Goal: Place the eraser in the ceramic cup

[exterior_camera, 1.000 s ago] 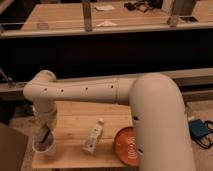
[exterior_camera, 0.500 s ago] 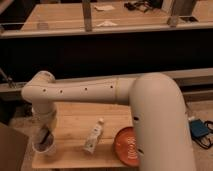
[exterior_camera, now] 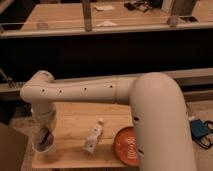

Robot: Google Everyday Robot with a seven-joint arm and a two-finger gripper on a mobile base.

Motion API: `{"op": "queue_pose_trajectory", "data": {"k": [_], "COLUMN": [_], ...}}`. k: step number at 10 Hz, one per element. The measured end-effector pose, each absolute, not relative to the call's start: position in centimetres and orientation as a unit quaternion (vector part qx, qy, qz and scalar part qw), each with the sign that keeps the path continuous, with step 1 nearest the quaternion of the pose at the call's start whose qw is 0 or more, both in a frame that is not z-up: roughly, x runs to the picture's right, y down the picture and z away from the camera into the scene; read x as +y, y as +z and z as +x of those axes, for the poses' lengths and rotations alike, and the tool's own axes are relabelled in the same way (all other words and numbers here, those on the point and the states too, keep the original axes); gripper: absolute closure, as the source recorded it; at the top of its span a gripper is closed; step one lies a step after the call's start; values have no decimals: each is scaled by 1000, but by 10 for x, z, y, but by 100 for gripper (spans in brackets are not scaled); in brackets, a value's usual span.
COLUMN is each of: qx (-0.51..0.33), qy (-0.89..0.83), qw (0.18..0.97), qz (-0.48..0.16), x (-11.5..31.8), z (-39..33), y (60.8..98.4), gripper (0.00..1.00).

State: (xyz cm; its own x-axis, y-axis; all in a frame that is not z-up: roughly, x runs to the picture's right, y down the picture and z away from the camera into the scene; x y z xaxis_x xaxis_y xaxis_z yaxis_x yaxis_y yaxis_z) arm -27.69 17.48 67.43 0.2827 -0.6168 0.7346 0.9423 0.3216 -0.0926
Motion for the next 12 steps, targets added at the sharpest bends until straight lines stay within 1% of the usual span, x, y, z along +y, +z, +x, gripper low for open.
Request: {"op": "queue_pose_trajectory", "data": {"k": [12], "qx": [-299], "qy": [-527], "qw": [748], "qz": [-272], "x": [173], "z": [-275], "y": [668], "gripper": [79]}}
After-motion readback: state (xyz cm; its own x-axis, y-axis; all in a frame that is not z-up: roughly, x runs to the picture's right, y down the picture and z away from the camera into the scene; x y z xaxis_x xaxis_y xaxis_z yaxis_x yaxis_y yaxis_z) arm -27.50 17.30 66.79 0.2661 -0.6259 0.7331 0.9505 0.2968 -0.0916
